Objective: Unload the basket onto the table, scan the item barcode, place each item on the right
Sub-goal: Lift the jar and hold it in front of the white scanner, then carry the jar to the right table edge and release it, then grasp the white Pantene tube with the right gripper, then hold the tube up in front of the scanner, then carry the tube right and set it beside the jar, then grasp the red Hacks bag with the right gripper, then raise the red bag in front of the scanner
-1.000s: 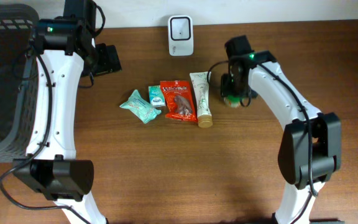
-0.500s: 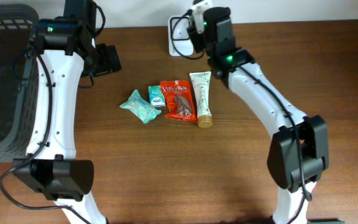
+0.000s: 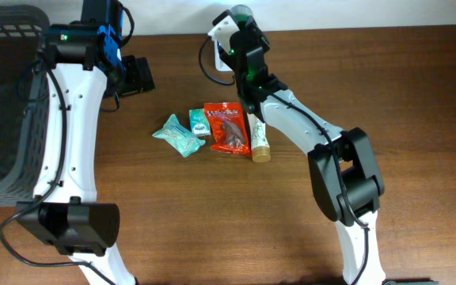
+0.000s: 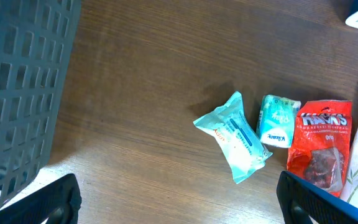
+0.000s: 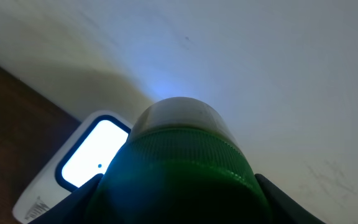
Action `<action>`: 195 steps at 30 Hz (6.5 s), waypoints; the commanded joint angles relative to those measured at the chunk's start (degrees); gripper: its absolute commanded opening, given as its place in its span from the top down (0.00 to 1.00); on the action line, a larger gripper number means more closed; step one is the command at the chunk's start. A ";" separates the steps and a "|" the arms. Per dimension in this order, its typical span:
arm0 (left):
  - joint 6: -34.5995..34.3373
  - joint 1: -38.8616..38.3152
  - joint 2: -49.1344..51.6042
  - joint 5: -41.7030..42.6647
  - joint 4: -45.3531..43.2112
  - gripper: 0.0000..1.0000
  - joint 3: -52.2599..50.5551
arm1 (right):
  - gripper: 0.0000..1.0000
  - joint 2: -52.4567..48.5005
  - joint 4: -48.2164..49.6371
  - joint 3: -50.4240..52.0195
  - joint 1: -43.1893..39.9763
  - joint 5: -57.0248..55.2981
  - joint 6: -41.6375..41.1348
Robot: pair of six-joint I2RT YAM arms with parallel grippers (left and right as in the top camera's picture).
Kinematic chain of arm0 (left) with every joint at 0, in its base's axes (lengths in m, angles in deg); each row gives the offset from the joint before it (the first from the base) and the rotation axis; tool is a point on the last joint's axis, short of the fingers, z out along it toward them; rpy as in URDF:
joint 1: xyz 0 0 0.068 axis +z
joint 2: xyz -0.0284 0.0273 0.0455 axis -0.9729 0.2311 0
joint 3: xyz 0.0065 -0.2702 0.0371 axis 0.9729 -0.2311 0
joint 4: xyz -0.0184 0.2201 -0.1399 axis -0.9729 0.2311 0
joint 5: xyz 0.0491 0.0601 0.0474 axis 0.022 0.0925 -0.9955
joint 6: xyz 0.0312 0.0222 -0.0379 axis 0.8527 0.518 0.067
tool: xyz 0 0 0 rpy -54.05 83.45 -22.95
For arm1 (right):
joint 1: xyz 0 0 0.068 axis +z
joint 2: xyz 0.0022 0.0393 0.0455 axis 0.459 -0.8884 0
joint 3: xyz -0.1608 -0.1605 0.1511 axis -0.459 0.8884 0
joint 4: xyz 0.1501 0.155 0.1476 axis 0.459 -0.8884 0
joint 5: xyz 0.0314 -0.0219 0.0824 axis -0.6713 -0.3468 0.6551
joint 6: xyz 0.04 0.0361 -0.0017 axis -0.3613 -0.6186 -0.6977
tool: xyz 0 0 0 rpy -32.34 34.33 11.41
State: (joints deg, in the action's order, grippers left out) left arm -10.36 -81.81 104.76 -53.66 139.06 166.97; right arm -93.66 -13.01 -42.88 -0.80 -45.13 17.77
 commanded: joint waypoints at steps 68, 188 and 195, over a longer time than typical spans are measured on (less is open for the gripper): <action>-0.35 0.31 0.09 -0.42 0.04 0.01 -0.17 | 0.96 -2.91 -72.32 -17.18 -5.22 26.38 -41.92; -0.37 0.31 0.09 -0.42 0.04 0.01 -0.17 | 0.96 3.41 -38.18 -13.84 1.14 5.42 -45.99; -0.35 0.31 0.09 -0.42 0.04 0.01 -0.17 | 0.96 -3.37 -17.46 -13.84 -1.18 5.60 -45.97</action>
State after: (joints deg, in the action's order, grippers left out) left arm -10.36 -81.81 104.76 -53.68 139.02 166.94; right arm -94.71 -32.49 -55.76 -1.74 -38.84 -28.50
